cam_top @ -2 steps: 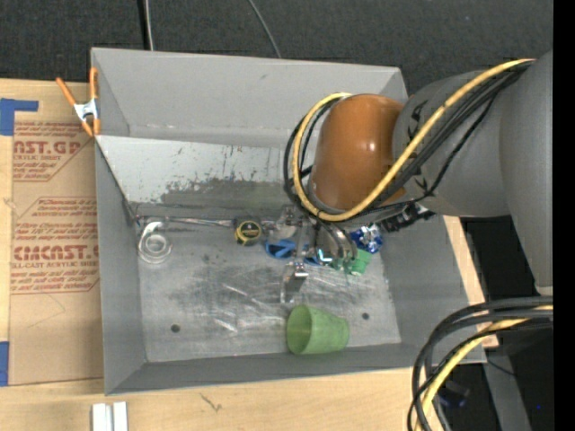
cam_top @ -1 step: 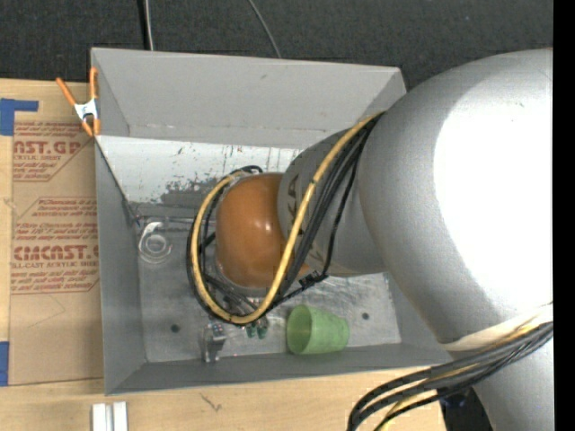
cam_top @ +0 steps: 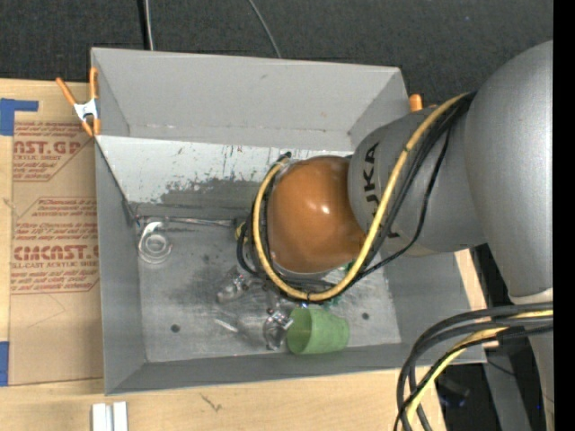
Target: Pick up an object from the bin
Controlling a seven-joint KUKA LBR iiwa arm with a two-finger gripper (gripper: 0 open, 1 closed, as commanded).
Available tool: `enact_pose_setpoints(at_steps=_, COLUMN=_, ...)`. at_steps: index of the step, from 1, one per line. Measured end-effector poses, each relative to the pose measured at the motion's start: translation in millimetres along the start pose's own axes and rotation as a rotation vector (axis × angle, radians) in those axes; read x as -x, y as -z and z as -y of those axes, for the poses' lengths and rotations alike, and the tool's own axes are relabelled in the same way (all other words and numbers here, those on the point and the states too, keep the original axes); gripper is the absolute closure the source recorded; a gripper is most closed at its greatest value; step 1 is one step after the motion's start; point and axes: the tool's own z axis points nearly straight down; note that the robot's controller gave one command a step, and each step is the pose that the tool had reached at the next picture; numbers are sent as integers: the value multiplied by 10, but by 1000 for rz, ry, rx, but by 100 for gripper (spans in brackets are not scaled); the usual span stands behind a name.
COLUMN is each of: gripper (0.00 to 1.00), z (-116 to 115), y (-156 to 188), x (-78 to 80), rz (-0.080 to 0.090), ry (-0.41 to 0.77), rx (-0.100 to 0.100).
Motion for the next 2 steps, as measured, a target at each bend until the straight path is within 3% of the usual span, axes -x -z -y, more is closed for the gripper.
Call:
enact_pose_setpoints(at_steps=1, gripper=0, z=683, y=50, x=-740, rz=-3, ry=332, rx=3)
enact_pose_setpoints(at_steps=2, gripper=0, z=1515, y=-262, x=-1413, rz=2, ry=393, rx=5)
